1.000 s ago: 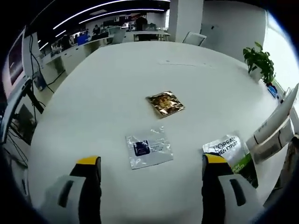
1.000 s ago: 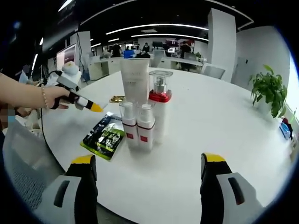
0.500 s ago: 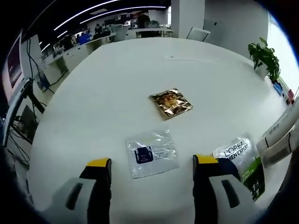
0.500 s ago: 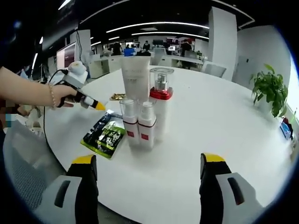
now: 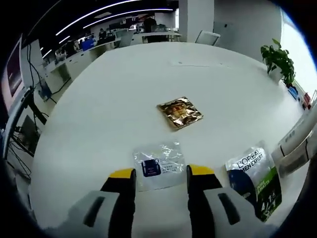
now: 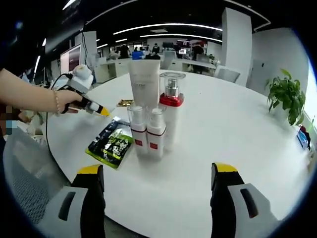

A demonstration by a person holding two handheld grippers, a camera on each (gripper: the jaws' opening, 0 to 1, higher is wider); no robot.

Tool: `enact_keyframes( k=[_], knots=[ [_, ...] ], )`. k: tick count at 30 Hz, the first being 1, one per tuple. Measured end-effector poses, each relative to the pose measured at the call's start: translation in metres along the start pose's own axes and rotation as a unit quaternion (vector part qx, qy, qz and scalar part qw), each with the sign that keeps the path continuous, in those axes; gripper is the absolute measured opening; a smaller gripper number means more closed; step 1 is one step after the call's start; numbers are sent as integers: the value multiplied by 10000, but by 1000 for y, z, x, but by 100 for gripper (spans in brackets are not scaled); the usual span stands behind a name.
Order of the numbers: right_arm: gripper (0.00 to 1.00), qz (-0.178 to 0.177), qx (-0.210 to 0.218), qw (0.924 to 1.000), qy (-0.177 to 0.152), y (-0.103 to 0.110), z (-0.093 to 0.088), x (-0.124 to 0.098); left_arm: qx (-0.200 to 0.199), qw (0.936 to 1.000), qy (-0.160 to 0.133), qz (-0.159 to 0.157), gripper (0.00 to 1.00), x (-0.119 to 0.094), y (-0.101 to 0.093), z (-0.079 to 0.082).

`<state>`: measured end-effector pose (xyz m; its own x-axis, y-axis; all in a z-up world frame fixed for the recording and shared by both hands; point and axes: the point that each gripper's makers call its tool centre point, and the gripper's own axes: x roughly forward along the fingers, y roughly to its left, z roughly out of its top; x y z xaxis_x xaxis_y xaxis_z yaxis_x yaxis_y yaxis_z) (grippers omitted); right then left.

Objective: Arrange the skincare products in the storage area until every visible bottle or jar stands upright without overlapping.

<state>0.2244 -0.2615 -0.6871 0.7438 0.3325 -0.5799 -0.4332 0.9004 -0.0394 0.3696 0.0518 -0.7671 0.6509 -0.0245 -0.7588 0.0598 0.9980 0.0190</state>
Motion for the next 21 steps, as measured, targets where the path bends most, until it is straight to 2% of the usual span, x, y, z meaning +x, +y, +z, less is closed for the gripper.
enact_keyframes(
  k=[4, 7, 10, 14, 15, 16, 17, 18, 21],
  knots=[
    [89, 24, 0, 10000, -45, 1, 2, -1, 19, 10000, 30, -45, 36, 2, 3, 0],
    [88, 232, 146, 9992, -304, 8, 11, -2, -6, 9999, 63, -126, 36, -3, 2, -2],
    [86, 321, 113, 9990, -299, 12, 12, -2, 80, 9998, -20, -170, 36, -8, 5, -1],
    [82, 358, 81, 9986, -385, 14, 16, -4, 81, 9996, -148, -217, 36, -29, 9, 0],
    [81, 402, 89, 9981, -459, 16, 19, -6, 192, 9994, -186, -216, 22, -36, 9, 1],
    [81, 424, 124, 9977, -518, 17, 22, -6, 392, 9990, -197, 2, 1, -41, 18, 1],
    [81, 426, 154, 9975, -536, 18, 23, -7, 433, 9987, -280, 18, 11, -44, 17, 3],
    [81, 424, 119, 9975, -544, 18, 24, -7, 360, 9984, -394, -162, 14, -40, 10, 5],
    [82, 456, 7, 9978, -484, 21, 22, -6, 396, 9987, -303, -76, 14, -44, 13, -1]
  ],
)
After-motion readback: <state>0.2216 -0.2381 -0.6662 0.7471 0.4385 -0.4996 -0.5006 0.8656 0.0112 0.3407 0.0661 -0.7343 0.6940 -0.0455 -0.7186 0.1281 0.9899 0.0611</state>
